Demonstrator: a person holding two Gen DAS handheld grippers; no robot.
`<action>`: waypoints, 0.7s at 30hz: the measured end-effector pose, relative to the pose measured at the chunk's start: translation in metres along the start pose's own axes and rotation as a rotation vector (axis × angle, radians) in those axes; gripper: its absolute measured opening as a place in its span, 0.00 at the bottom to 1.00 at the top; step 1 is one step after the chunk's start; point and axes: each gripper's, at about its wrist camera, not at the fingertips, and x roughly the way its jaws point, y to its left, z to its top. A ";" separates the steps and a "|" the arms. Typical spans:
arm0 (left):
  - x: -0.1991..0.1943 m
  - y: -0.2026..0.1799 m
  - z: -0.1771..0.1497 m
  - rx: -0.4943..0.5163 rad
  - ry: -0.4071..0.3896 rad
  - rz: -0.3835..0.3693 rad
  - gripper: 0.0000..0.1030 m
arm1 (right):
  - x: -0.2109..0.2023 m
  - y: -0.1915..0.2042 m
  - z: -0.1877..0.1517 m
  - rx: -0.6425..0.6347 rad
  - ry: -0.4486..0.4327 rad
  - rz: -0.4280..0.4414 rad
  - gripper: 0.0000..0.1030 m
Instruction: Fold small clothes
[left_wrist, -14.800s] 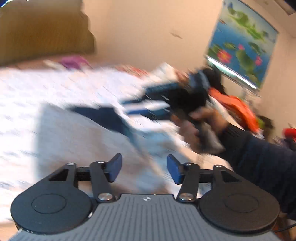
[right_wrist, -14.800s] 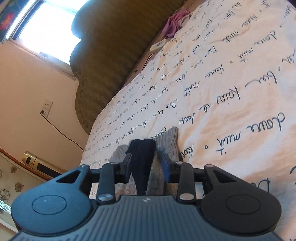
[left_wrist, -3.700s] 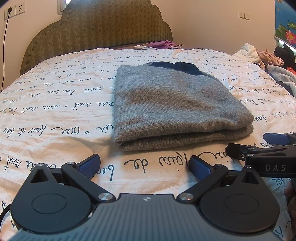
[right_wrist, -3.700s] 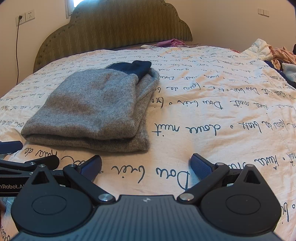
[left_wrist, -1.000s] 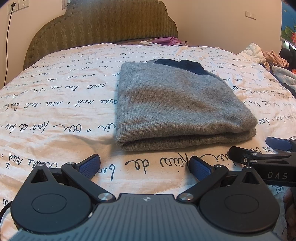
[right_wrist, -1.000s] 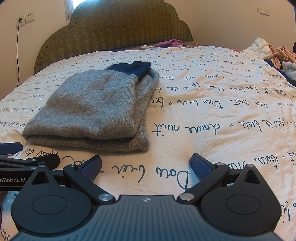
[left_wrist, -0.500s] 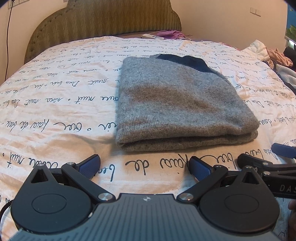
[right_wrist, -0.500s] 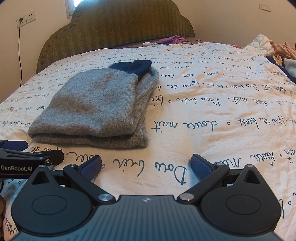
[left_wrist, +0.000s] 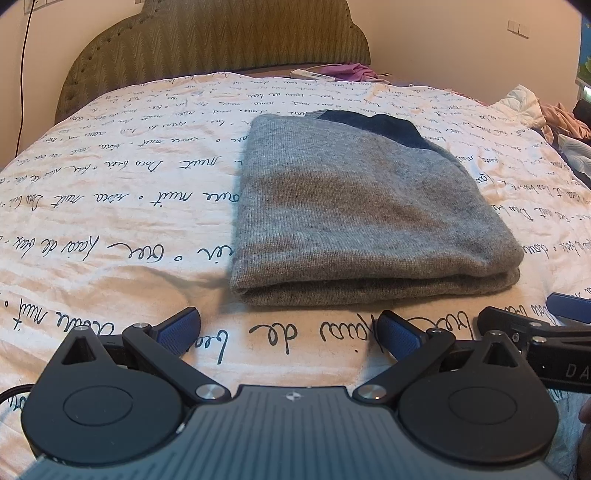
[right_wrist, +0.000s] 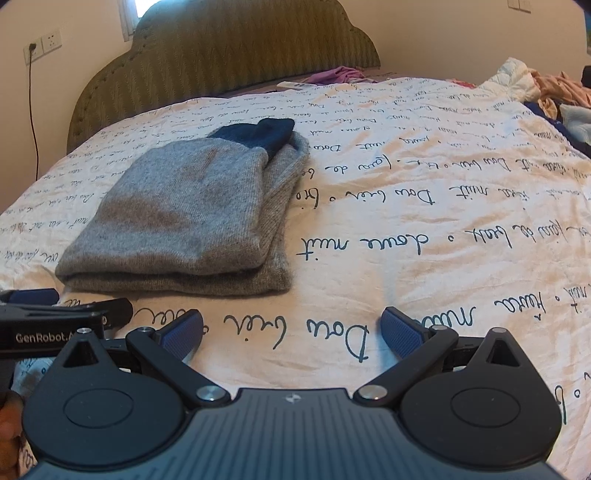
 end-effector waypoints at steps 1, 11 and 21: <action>0.000 -0.001 0.000 0.004 0.000 0.002 1.00 | 0.002 0.001 0.002 -0.005 0.010 -0.004 1.00; -0.003 -0.003 0.003 0.007 0.020 0.013 1.00 | 0.010 0.008 0.010 -0.044 0.066 -0.052 1.00; -0.018 -0.001 0.003 0.004 0.046 0.034 1.00 | 0.001 0.004 0.013 -0.031 0.072 -0.069 1.00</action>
